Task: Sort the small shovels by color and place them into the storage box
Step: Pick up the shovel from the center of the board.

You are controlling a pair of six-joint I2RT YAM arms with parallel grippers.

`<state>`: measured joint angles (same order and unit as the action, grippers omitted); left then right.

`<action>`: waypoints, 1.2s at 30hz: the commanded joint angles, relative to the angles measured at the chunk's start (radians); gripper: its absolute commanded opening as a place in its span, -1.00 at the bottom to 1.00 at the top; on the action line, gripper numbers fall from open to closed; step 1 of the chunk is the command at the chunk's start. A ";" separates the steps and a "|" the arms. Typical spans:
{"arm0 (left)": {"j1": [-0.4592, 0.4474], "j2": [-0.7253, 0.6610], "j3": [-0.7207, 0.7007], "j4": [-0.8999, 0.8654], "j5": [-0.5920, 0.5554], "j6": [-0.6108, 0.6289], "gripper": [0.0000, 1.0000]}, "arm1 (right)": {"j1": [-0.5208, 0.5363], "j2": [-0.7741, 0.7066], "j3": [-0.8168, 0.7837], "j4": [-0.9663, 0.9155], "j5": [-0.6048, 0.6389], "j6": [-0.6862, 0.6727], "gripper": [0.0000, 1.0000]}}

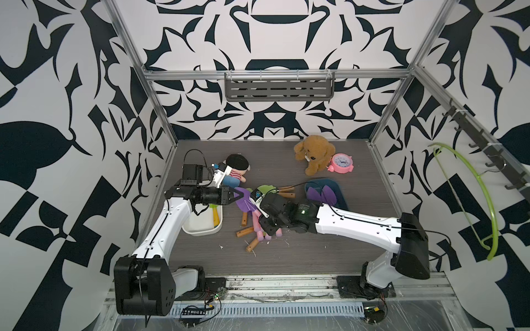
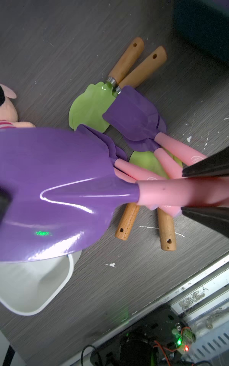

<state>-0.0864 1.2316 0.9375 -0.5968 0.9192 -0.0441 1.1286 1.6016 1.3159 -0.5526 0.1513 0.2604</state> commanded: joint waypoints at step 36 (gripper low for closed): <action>0.078 -0.011 0.042 -0.121 -0.102 0.054 0.40 | -0.019 0.159 0.223 -0.086 0.084 -0.081 -0.96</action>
<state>-0.0269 1.2148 0.9363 -0.6563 0.8318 -0.0570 1.1217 1.7729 1.5280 -0.6876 0.2562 0.1364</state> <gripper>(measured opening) 0.690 0.231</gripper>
